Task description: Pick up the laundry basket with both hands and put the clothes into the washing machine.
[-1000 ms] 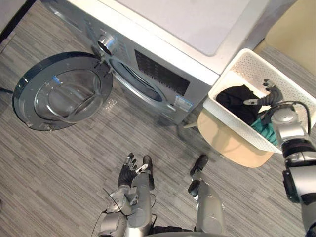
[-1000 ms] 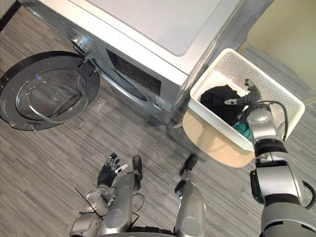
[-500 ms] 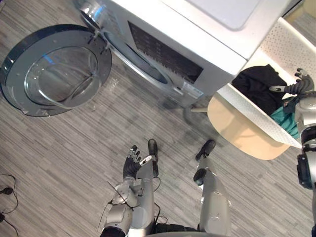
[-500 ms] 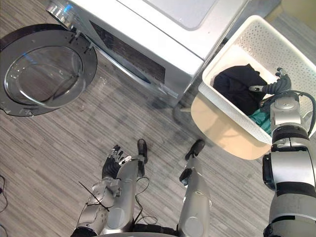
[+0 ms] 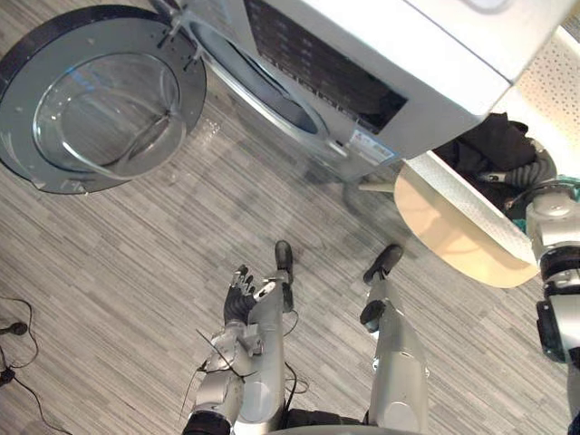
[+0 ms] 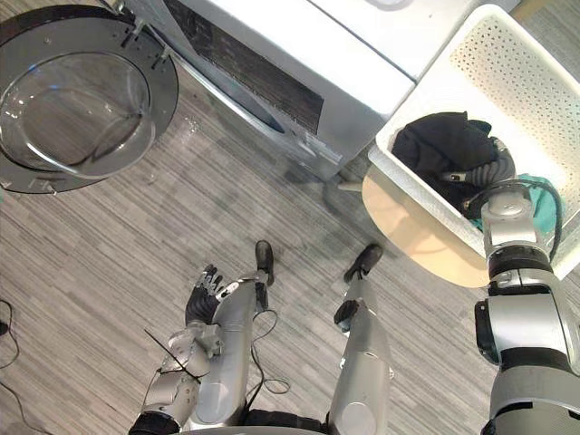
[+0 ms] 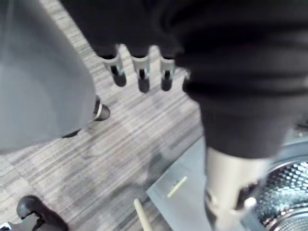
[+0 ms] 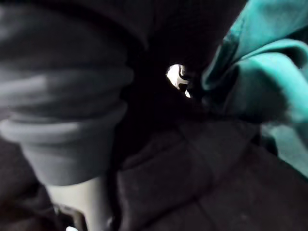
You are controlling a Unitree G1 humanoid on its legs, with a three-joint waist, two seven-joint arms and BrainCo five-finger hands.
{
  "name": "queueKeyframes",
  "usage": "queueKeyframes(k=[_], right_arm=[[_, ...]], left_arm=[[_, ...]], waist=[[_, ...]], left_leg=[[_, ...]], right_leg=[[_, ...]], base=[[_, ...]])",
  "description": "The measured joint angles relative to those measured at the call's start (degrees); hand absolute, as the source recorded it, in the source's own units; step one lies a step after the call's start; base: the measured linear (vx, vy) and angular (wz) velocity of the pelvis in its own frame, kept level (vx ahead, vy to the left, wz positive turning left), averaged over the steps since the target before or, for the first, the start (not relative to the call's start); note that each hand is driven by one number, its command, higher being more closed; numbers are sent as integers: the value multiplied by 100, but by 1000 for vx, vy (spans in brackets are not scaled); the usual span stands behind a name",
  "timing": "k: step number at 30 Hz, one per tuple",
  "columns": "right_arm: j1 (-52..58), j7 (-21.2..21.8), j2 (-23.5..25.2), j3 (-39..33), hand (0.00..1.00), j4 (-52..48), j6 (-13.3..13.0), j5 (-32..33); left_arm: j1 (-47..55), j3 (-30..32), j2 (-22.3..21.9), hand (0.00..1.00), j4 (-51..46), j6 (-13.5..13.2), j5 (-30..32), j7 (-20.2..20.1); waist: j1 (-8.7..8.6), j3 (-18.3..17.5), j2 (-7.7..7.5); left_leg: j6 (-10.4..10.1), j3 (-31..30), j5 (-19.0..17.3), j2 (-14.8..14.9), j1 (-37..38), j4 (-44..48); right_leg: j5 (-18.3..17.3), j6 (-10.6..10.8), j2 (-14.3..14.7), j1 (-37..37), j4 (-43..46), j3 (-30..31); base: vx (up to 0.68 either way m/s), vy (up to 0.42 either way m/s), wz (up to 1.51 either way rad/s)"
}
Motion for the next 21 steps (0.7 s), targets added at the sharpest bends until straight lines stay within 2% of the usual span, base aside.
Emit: queueKeyframes(k=[5,10,11,12,17,21], right_arm=[[-38,-194,-107,223,0,5,19,-59],[-247,-200,-314,633,0,66,98,-399],[-352,-193,-343,688,100,165,91,-494],[-425,-192,-346,732,100,273,82,-522],[-745,-202,-640,892,100,921,117,-1118],[-848,-345,-680,866,100,1184,251,-1104]], left_arm=[[-31,2,18,0,-3,-72,1,15],[-132,1,25,0,-21,-100,2,107],[-136,1,27,0,-35,-100,2,110],[-148,1,32,0,-47,-100,2,110],[-266,-7,11,0,-75,-100,5,121],[-345,6,-26,0,-85,-90,9,231]], waist=[[16,-3,1],[154,-6,6],[166,-8,10],[170,-9,10],[413,-13,20],[585,-14,19]], left_leg=[[-2,-197,0,24,-302,160],[-4,-352,0,92,-565,281],[-5,-403,0,102,-648,302],[-5,-427,3,101,-677,302],[8,-614,70,72,-840,286],[-20,-684,121,56,-866,279]], right_leg=[[10,-11,39,-70,-22,-195],[66,-83,160,-142,-112,-332],[79,-100,183,-172,-133,-372],[85,-107,191,-177,-151,-401],[91,-116,227,-181,-209,-598],[89,-113,224,-147,-204,-663]], base=[[0,15,11],[-7,2,2],[-24,6,6],[-27,9,9],[-21,19,14],[5,33,10]])
